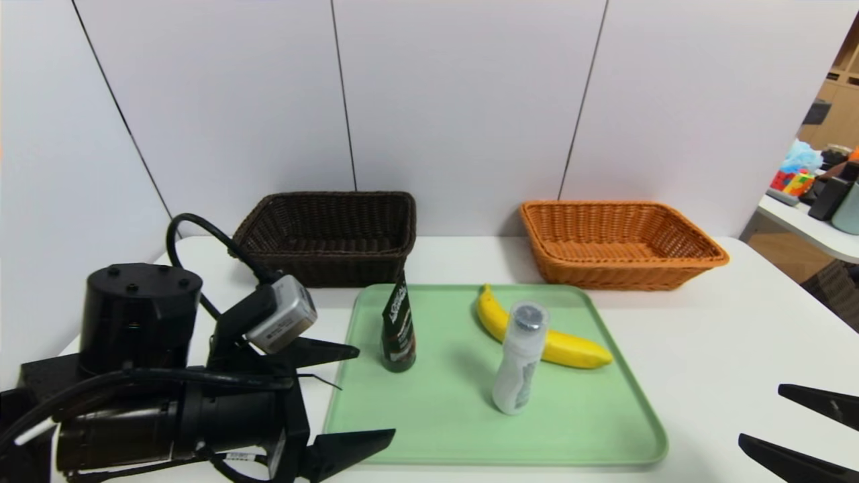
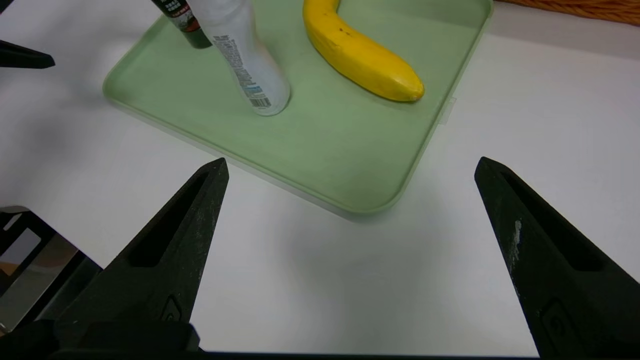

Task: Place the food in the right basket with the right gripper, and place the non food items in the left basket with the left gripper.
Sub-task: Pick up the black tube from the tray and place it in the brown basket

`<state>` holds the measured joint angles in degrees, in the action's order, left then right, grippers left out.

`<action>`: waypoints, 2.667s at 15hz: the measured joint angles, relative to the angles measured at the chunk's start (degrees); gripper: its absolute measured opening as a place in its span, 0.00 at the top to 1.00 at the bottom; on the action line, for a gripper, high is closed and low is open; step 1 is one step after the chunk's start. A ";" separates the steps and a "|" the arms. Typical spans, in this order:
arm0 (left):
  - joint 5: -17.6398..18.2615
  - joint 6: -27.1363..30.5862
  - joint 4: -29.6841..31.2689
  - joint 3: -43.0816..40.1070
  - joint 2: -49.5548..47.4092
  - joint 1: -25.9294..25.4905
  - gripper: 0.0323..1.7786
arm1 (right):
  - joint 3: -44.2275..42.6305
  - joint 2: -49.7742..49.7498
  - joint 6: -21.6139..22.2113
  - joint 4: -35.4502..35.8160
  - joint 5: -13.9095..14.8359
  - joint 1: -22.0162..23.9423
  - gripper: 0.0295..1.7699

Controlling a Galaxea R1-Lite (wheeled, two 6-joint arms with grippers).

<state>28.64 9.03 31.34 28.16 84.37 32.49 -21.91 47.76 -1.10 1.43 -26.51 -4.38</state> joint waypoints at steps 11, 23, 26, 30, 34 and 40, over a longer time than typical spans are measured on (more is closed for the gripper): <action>-7.42 -0.39 10.54 -0.16 11.11 1.74 0.05 | 0.11 4.44 -0.11 3.19 0.06 0.00 0.04; -16.81 -5.07 22.93 -0.02 15.04 1.99 0.05 | 0.49 4.58 -0.16 3.19 -0.05 0.00 0.04; -18.99 -5.84 24.80 -0.51 16.54 3.04 0.05 | 0.49 4.63 -0.20 3.12 -0.05 -0.05 0.04; -24.26 -6.36 31.74 -1.07 20.44 5.68 0.05 | 0.52 4.74 -1.13 3.06 -0.02 0.00 0.04; -25.61 -6.42 36.51 -1.24 23.43 6.31 0.05 | 0.83 4.74 -1.24 3.01 -0.05 -0.05 0.04; -25.99 -6.31 40.22 -1.54 25.83 6.21 0.05 | 1.16 4.74 -2.15 3.08 -0.02 -0.06 0.04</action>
<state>2.65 2.72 71.56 26.62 110.20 38.69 -20.75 52.50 -3.24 4.51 -26.54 -4.44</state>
